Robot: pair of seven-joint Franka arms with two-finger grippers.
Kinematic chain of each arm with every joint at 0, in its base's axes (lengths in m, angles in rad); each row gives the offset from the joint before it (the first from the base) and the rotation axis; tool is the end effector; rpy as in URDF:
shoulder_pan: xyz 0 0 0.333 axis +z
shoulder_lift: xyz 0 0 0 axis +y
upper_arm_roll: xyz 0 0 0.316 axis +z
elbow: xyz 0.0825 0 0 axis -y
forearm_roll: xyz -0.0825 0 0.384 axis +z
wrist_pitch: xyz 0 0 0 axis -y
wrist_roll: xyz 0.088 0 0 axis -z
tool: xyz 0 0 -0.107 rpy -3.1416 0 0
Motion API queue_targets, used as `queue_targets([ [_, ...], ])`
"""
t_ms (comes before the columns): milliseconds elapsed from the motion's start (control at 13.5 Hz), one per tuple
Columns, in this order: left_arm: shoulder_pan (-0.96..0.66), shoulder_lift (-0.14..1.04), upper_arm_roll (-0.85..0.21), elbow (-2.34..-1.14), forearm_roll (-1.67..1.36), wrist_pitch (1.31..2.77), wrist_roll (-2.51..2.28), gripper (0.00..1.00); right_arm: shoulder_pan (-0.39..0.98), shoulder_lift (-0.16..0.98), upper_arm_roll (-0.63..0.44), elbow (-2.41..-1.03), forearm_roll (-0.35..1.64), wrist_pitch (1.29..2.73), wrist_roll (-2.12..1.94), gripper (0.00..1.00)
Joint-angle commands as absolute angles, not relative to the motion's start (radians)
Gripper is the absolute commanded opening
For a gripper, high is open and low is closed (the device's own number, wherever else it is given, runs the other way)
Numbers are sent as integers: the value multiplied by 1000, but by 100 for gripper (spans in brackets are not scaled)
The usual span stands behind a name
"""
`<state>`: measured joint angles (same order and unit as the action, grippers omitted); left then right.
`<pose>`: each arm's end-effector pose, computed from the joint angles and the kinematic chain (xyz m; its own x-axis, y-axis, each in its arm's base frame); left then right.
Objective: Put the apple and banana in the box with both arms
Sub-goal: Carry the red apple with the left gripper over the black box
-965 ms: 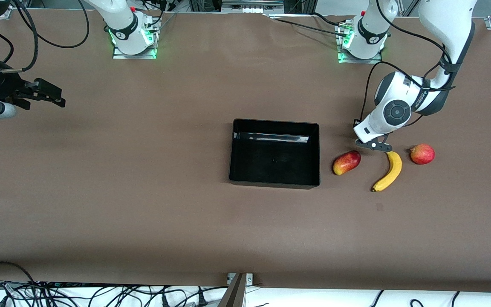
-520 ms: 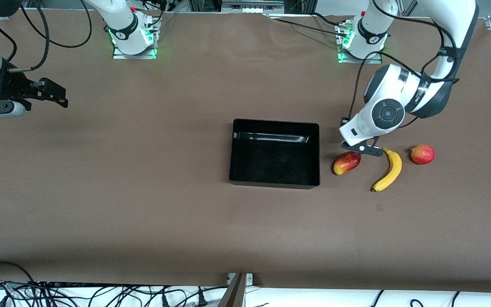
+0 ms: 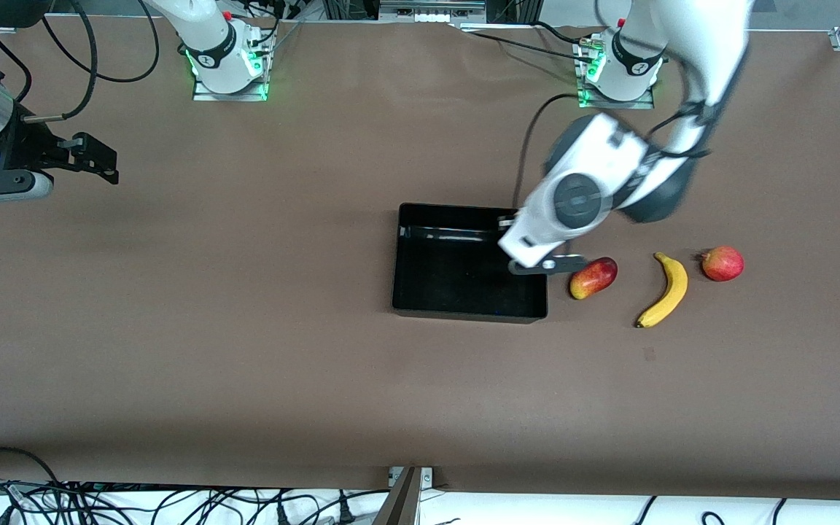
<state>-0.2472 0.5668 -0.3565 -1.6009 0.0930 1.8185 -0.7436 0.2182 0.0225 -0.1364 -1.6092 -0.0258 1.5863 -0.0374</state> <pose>0.5546 -0.3406 0.2954 0.9442 0.1376 -0.2993 0.1038 -0.9866 -0.1263 0.5592 0.0439 0.5953 0.9918 0.1191 -0.0462 0.1204 -0.9924 0.0271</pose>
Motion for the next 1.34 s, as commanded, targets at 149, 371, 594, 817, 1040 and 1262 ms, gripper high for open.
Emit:
queue_targets([
  [149, -273, 736, -347, -1532, 167, 1859, -838, 12, 225, 28, -135, -1585, -40, 1589, -31, 100],
  [371, -273, 782, -348, -1536, 164, 1882, -836, 13, 224, 32, -138, -1585, -41, 1592, -29, 100],
  [594, -264, 795, -350, -1531, 161, 1882, -835, 99, 224, 34, -138, -1585, -41, 1592, -29, 100],
  [817, -267, 776, -351, -1517, 161, 1872, -848, 100, 222, 34, -138, -1585, -41, 1592, -29, 100],
  [1040, -242, 662, -348, -1516, 167, 1809, -847, 100, 224, 34, -138, -1585, -41, 1592, -29, 100],
  [1262, -149, 577, -325, -1450, 183, 1650, -748, 100, 224, 34, -138, -1585, -40, 1592, -29, 100],
])
